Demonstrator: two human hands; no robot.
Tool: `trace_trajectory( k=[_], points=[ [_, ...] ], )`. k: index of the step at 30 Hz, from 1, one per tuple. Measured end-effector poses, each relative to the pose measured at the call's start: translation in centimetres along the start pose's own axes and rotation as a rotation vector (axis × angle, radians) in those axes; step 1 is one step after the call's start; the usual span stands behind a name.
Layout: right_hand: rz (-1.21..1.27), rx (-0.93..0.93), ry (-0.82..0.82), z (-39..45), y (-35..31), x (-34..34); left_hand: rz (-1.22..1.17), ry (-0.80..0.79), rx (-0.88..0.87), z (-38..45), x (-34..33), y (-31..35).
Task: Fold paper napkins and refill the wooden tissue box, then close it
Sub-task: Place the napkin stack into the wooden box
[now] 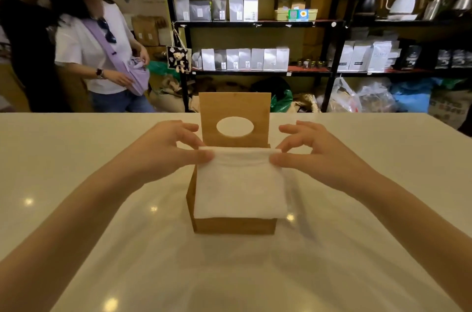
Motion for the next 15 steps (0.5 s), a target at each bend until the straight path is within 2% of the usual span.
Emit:
trace_trajectory(
  k=[8,15],
  points=[
    [-0.133,-0.126,-0.020,2.7,1.4,-2.1,0.161,-0.078,0.038,3.5,-1.7,-1.8],
    [-0.435,-0.112,-0.076,3.9,0.7,-3.0,0.425,-0.108,0.031,4.6,-2.5,-1.0]
  ],
)
Point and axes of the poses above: each hand's wrist, its own z-axis towards the middle knuckle, its own x-axis out of the back of the hand, y = z × x, the point moved 7 cm from there along z, towards the middle knuckle, and after that the axes turned 4 degrees about x, right-handed, at the moved point
